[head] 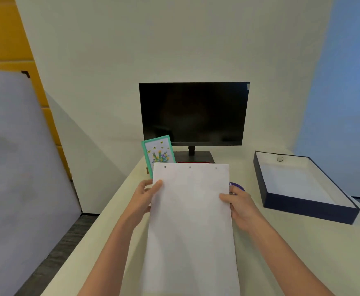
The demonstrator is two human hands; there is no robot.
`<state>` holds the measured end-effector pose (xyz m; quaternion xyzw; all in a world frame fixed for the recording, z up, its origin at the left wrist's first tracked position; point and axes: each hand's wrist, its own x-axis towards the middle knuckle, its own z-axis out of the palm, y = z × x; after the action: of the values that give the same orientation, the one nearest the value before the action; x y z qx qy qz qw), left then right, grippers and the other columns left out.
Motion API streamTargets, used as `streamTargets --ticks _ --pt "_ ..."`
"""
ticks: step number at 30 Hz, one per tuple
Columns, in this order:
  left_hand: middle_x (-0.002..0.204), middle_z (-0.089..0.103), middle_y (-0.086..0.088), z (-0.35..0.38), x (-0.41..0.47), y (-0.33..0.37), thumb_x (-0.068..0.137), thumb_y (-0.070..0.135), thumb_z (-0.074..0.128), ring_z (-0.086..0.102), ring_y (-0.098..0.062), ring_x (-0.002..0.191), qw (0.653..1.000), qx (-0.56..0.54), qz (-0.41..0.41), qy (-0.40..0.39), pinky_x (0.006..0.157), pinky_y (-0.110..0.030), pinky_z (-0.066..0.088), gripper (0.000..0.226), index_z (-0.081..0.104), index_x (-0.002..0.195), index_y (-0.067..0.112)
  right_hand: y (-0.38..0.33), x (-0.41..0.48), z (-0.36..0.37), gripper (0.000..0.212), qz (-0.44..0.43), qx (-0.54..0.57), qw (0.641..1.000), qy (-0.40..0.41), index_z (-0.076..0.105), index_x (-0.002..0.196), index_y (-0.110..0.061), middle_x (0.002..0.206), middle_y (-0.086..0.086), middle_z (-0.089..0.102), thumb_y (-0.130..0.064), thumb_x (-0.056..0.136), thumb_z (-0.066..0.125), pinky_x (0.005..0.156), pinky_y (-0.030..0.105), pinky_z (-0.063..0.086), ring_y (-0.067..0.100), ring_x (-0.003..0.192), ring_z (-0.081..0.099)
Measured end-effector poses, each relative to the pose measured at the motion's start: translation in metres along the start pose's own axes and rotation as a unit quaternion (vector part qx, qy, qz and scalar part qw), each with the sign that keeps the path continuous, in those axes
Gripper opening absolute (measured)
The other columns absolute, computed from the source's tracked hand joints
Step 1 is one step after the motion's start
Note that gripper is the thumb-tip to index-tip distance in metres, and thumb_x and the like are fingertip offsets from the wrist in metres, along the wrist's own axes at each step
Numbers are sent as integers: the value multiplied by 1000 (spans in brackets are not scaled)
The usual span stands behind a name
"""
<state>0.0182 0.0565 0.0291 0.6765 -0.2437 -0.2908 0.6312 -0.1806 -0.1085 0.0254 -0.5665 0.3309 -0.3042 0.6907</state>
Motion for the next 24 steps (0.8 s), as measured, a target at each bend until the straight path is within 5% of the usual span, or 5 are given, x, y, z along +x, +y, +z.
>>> streamTargets --ticks 4,11,15,19,24 --pt "109 68 -1 7 -23 17 90 20 56 66 -19 95 990 98 92 45 76 -34 54 23 56 114 20 -24 -22 13 15 -125 -60 989 50 60 101 -13 98 18 68 -8 88 56 80 49 55 37 85 66" --pt "72 53 3 35 -75 60 96 17 38 48 -20 62 937 106 266 198 59 -35 39 4 41 95 18 -61 -68 45 8 -306 -80 946 69 51 91 -8 87 18 60 -15 94 49 63 31 43 22 70 51" --pt "76 57 3 41 -86 38 98 16 36 54 -19 65 923 127 268 246 55 -33 38 8 39 103 22 -40 -88 55 10 -286 -135 946 67 52 96 -25 85 -13 64 -15 96 49 60 8 44 0 72 58" --pt "73 58 0 42 -89 19 98 15 36 54 -18 63 927 124 244 257 54 -34 37 11 39 107 21 -15 -90 59 15 -242 -148 955 85 48 93 -27 86 3 63 -12 96 45 65 24 47 24 74 53" --pt "83 60 6 37 -87 30 97 17 39 58 -18 72 924 107 258 261 58 -35 39 13 38 108 25 -26 -85 61 12 -250 -128 956 81 48 88 -20 74 -1 58 -11 96 44 55 21 39 10 61 46"
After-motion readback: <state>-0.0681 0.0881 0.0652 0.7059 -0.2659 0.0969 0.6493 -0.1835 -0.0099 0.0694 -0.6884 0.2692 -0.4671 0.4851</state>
